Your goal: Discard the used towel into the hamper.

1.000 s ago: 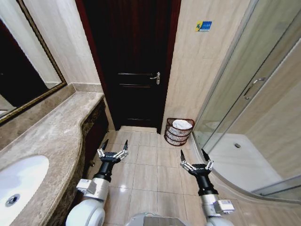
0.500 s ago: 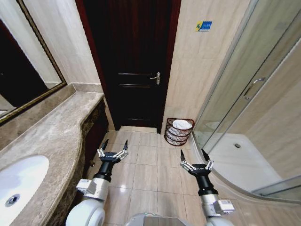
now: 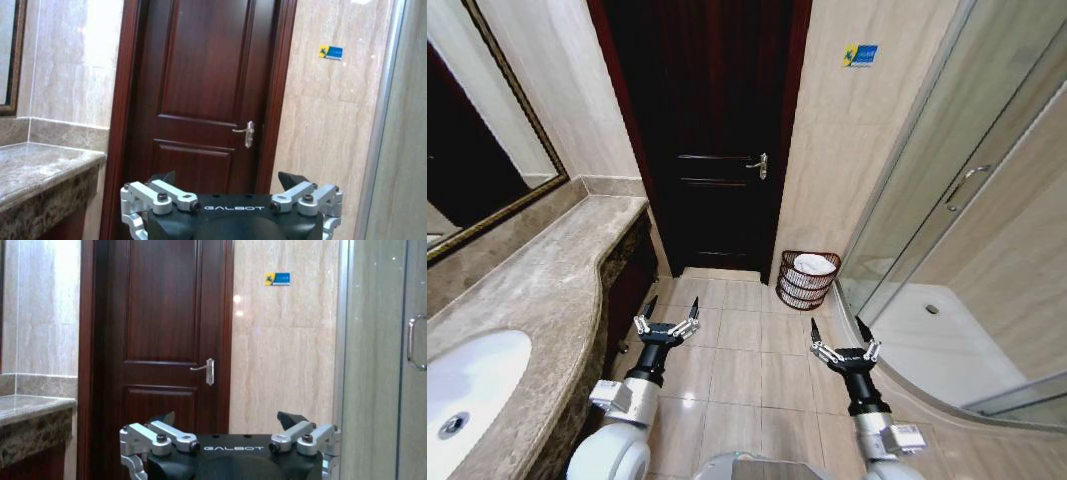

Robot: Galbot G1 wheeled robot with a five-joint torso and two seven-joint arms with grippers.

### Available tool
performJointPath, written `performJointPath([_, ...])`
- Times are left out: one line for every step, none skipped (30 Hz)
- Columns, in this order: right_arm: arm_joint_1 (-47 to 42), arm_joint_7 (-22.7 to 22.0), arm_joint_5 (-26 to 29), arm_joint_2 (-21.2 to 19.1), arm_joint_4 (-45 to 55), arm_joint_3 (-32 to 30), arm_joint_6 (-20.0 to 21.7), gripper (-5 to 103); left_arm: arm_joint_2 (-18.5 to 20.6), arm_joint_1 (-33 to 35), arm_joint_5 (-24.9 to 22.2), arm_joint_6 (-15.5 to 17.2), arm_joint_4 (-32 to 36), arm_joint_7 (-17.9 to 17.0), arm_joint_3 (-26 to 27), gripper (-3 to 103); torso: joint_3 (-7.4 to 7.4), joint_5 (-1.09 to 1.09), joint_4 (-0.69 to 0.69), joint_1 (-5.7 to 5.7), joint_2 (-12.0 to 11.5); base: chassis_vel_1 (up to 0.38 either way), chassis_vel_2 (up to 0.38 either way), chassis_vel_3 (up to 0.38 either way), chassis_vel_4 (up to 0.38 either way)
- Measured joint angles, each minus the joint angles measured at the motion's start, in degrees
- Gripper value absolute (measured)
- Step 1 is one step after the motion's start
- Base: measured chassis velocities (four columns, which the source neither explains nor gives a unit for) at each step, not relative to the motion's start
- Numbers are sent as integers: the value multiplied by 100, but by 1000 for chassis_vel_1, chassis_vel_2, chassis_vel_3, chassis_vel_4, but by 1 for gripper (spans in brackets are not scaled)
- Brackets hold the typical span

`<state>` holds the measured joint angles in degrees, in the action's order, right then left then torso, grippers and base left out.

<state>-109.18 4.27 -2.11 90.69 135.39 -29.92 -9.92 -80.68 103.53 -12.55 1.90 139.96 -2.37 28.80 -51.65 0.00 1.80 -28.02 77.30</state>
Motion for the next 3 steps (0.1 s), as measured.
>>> performJointPath([0,0,0,0,0,0,0,100,0,0,0,0,0,0,0,100,0,0,0,0,0,0,0,0,0])
performJointPath([0,0,0,0,0,0,0,100,0,0,0,0,0,0,0,100,0,0,0,0,0,0,0,0,0])
performJointPath([0,0,0,0,0,0,0,100,0,0,0,0,0,0,0,100,0,0,0,0,0,0,0,0,0])
